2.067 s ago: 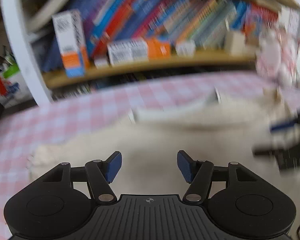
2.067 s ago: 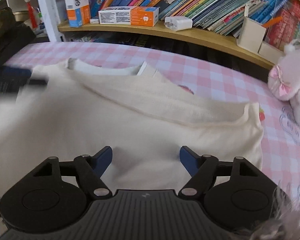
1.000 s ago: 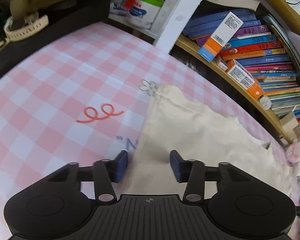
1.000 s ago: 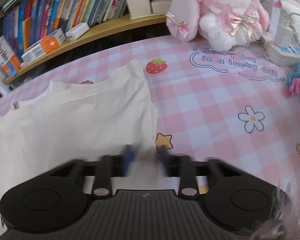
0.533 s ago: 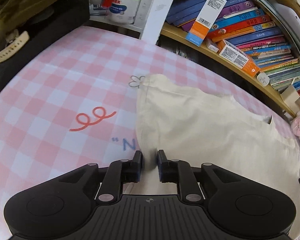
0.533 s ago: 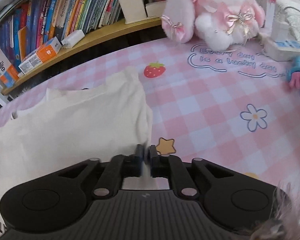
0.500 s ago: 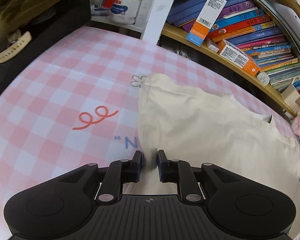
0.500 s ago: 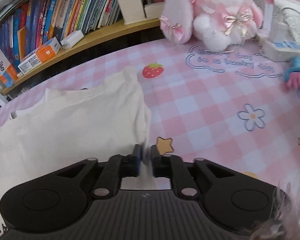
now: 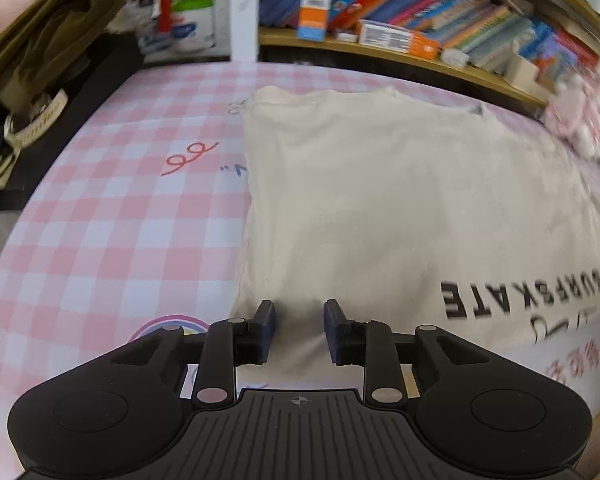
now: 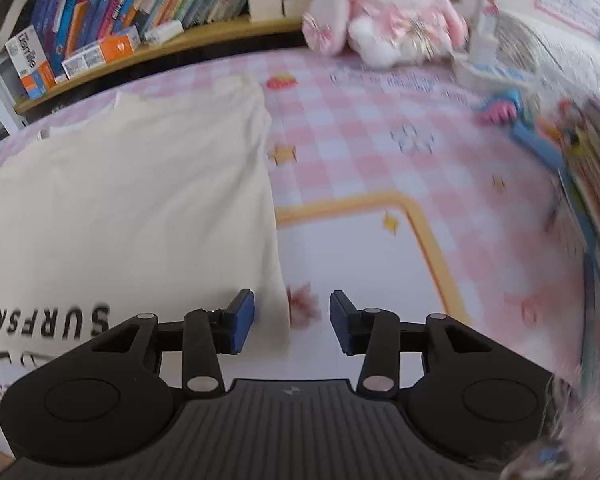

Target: Fold clothes

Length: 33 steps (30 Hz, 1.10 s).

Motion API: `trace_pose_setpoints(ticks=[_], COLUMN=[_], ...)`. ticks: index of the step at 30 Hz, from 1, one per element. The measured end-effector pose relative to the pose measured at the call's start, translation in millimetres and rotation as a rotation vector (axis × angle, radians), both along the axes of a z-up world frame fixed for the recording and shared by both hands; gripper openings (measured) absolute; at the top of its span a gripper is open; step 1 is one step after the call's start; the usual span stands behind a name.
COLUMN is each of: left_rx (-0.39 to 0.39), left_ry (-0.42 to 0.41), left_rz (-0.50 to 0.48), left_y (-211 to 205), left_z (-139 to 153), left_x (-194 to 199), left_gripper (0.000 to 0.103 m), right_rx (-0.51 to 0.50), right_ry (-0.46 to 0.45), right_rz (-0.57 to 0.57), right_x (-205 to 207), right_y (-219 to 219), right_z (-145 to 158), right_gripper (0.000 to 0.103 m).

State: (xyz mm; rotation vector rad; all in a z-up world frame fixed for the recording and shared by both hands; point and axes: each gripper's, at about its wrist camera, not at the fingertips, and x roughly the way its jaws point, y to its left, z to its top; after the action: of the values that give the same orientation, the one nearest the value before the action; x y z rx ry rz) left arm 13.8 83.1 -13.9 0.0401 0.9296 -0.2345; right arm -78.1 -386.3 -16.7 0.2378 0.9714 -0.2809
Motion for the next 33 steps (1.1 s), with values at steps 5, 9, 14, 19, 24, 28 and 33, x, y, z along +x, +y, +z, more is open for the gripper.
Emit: trace_pose_setpoints(ticks=[5, 9, 14, 19, 24, 28, 33], left_rx=[-0.003, -0.118, -0.364, -0.701, -0.794, -0.959, -1.174], left_ry=[-0.006, 0.027, 0.115, 0.220, 0.254, 0.262, 0.229], left_rz=[-0.010, 0.061, 0.207, 0.430, 0.559, 0.698, 0.898], left_y=[12, 34, 62, 84, 73, 75, 85], left_z=[3, 5, 0, -24, -42, -55, -80], left_x=[-6, -11, -22, -42, -52, -59, -64], left_gripper=[0.029, 0.029, 0.029, 0.029, 0.028, 0.028, 0.028], right_rx=[-0.013, 0.002, 0.142, 0.415, 0.669, 0.753, 0.829], right_ry=[0.013, 0.004, -0.006, -0.041, -0.067, -0.076, -0.071], right_rz=[-0.034, -0.075, -0.145, -0.241, -0.323, -0.365, -0.387], right_x=[-10, -18, -32, -48, -48, -47, -41], right_y=[8, 11, 5, -21, -46, -55, -63], right_z=[-5, 0, 3, 0, -14, -21, -27], right_gripper=[0.040, 0.040, 0.040, 0.040, 0.040, 0.040, 0.040])
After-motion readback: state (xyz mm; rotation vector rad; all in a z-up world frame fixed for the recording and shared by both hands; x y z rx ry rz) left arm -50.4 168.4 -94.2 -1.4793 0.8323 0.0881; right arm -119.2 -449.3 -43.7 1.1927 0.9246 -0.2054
